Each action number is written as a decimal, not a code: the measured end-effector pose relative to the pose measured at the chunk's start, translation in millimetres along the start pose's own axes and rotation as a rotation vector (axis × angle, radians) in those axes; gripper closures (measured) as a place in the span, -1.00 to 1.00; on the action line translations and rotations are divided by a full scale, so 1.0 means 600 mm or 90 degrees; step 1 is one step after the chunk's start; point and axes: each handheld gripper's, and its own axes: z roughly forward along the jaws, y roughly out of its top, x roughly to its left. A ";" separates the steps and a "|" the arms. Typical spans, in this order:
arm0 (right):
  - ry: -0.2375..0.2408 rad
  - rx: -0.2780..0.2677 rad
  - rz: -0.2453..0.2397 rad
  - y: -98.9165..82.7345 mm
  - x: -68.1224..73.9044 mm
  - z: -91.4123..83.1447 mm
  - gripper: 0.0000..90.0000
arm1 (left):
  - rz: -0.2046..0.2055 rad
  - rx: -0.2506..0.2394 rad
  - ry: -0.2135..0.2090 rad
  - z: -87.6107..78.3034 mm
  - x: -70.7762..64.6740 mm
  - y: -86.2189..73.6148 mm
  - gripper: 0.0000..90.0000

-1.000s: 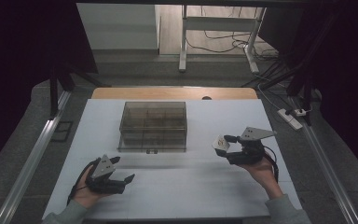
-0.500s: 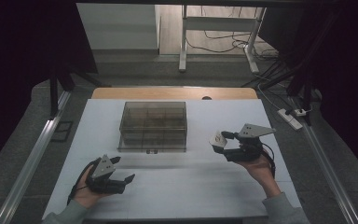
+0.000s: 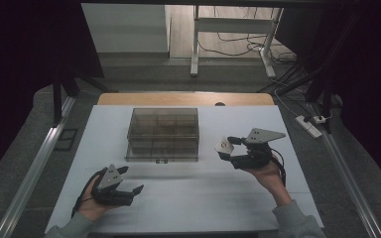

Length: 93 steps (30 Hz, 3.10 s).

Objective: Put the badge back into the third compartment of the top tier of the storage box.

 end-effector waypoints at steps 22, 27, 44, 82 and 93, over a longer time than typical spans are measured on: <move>0.024 -0.015 -0.011 0.028 0.011 0.041 -0.26 | 0.001 0.000 -0.001 0.000 0.000 0.000 -0.65; 0.028 -0.015 -0.013 0.032 0.012 0.047 -0.26 | 0.001 0.000 -0.001 0.000 0.000 0.000 -0.65; 0.054 -0.013 -0.026 0.052 0.029 0.092 -0.26 | 0.001 0.001 -0.003 0.000 0.000 0.000 -0.65; 0.072 0.015 -0.032 0.061 0.043 0.176 -0.27 | 0.003 0.011 -0.010 0.003 -0.001 -0.001 -0.66; 0.064 0.017 -0.022 0.058 0.039 0.172 -0.38 | 0.002 0.011 -0.009 0.002 -0.001 -0.001 -0.66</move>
